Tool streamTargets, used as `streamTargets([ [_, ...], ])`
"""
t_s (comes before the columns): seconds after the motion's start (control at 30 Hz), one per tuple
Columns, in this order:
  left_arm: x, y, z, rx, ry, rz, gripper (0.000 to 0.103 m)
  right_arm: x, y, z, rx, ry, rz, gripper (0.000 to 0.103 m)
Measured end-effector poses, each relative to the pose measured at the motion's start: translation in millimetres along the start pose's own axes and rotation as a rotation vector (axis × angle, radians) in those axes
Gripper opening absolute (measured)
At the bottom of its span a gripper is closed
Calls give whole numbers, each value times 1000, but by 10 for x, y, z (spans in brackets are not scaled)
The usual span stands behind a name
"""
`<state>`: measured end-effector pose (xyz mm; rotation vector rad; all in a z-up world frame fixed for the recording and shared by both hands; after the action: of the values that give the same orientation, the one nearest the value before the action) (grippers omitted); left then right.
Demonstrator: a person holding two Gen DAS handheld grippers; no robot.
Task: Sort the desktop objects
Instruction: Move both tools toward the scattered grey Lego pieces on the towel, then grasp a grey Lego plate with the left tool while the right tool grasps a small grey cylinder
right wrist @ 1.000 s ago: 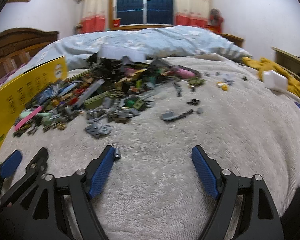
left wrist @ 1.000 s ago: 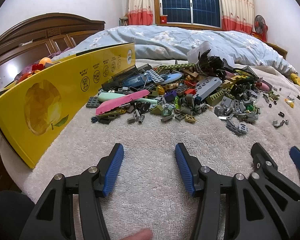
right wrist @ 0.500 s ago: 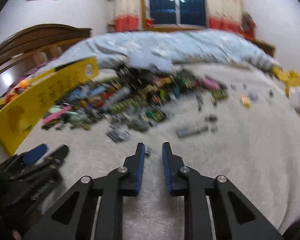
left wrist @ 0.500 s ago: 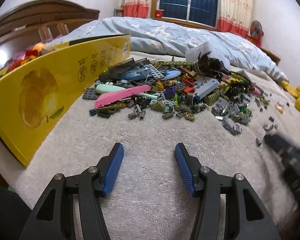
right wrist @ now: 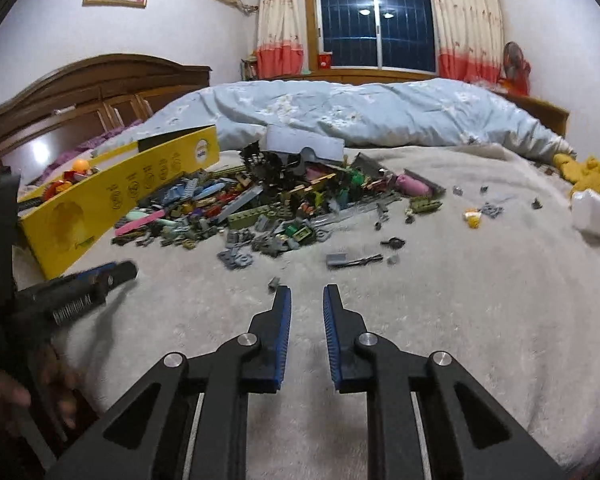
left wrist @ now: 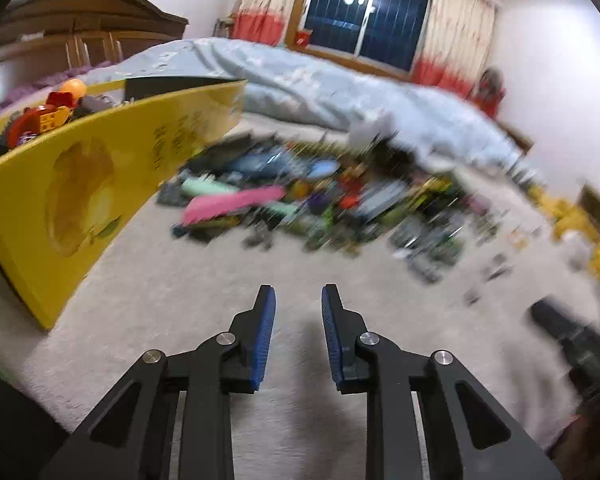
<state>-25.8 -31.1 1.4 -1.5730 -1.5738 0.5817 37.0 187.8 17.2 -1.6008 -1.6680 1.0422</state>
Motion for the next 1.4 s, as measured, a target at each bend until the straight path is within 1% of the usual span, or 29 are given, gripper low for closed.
streamTargets([
  [0.03, 20, -26, -48, 30, 31, -11, 24, -16, 15, 6, -7, -19, -2, 16],
  [0.07, 48, -48, -86, 62, 45, -13, 24, -42, 38, 19, -19, -28, -11, 16],
  [0.1, 96, -61, -102, 79, 49, 0, 24, -65, 52, 30, -24, -21, -17, 16],
  [0.13, 163, -60, -83, 71, 65, 24, 25, -94, 56, 58, -28, -19, -21, 16],
  [0.23, 394, -21, 22, 27, 115, 103, 25, -176, 52, 159, -57, -23, -40, 16],
  [0.27, 489, -4, 41, 23, 133, 140, 25, -178, 56, 180, -66, -22, -46, 16],
  [0.33, 663, 48, 80, 11, 162, 231, 29, -133, 77, 207, -83, -33, -33, 16],
  [0.4, 768, 101, 128, -11, 181, 281, 45, -83, 90, 207, -91, -54, -5, 16],
  [0.5, 888, 141, 175, -21, 210, 315, 47, -80, 102, 225, -108, -68, 0, 16],
  [0.53, 937, 151, 203, -26, 209, 346, 47, -91, 114, 238, -117, -67, -6, 16],
  [0.57, 981, 157, 263, -37, 185, 386, 47, -96, 120, 254, -125, -60, -13, 16],
  [0.6, 996, 156, 315, -53, 173, 400, 47, -109, 133, 274, -133, -56, -23, 16],
  [0.67, 979, 136, 421, -110, 188, 373, 47, -124, 147, 302, -146, -45, -36, 16],
  [0.8, 948, 59, 500, -150, 211, 351, 47, -141, 138, 338, -154, -36, -47, 16],
  [0.87, 960, 39, 548, -176, 219, 375, 47, -136, 136, 365, -159, -39, -39, 16],
  [0.93, 1004, 17, 609, -208, 227, 432, 47, -130, 135, 399, -162, -39, -32, 16],
  [1.0, 1039, -6, 645, -222, 240, 468, 47, -134, 126, 417, -163, -38, -28, 16],
  [1.13, 1005, -27, 669, -235, 258, 449, 45, -139, 109, 446, -165, -41, -12, 16],
  [1.2, 1013, -20, 670, -226, 236, 462, 37, -136, 99, 462, -165, -44, -7, 16],
  [1.23, 1010, -16, 667, -222, 226, 464, 35, -133, 97, 468, -164, -46, -3, 16],
  [1.3, 999, -28, 660, -215, 215, 460, 26, -127, 88, 485, -161, -47, 4, 16],
  [1.4, 974, -38, 650, -212, 206, 449, 24, -138, 75, 506, -152, -40, 0, 16],
])
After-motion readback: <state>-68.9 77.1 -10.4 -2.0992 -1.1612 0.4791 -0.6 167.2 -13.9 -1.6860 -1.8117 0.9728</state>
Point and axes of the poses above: each gripper's, at about its wrist camera, not at the fingertips, and z roughly the way its jaws point, x to its right, y to its underside, the point moved 4 cm from there along z, roughly the way its jaws point, and after that the axes turned 4 degrees about -y, right-handed, at the moved point
